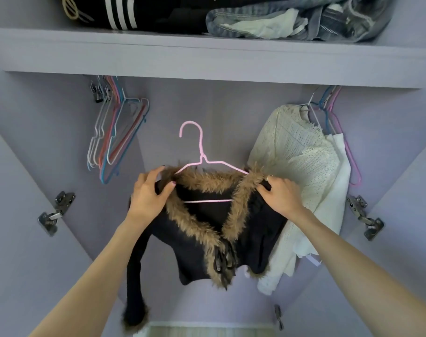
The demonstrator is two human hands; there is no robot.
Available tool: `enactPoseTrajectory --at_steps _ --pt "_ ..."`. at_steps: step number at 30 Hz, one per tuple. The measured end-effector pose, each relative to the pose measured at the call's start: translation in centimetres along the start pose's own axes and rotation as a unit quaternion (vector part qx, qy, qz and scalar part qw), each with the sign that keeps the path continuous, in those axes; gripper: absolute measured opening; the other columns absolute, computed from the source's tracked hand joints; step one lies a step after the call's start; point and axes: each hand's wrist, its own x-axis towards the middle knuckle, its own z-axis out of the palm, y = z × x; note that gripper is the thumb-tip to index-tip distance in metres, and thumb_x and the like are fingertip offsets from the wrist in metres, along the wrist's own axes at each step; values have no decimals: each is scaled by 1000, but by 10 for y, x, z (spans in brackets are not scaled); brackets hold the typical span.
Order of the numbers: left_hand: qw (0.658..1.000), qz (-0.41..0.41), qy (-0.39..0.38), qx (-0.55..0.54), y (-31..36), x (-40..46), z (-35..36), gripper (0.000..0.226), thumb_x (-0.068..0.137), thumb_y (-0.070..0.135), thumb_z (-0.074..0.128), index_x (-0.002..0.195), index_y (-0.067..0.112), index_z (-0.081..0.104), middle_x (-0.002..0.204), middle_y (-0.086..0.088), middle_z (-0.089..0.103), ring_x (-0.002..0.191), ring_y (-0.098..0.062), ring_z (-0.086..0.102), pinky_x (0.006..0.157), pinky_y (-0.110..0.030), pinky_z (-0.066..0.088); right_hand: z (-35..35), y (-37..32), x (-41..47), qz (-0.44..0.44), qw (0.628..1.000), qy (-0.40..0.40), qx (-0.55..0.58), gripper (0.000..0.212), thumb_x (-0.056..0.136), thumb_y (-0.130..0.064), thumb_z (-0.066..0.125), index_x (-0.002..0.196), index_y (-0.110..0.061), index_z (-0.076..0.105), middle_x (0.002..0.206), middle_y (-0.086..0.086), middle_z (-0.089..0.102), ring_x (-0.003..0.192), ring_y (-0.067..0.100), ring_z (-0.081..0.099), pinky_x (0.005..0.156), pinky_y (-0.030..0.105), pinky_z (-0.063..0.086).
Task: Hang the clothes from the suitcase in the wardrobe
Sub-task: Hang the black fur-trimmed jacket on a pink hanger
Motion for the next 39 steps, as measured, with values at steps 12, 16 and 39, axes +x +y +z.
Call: enactPoseTrajectory --at_steps 12,16,39 --pt "889 361 240 146 132 35 3 45 83 0 39 127 8 47 136 -20 43 131 -37 31 107 -55 30 -41 45 38 244 958 -20 150 39 97 -32 42 129 -11 49 112 10 63 103 32 59 81 37 46" --pt "882 351 232 213 159 59 5 61 86 9 40 145 18 25 152 -21 20 141 -42 10 112 -61 11 -59 50 63 251 951 -2 180 35 99 -26 39 126 -7 50 123 16 58 111 36 55 89 41 45" --pt "856 320 304 269 159 89 30 86 77 3 56 148 25 15 154 -17 8 140 -43 4 111 -61 5 -45 110 109 361 880 11 307 37 98 -13 38 125 8 51 127 25 54 118 37 51 92 37 42"
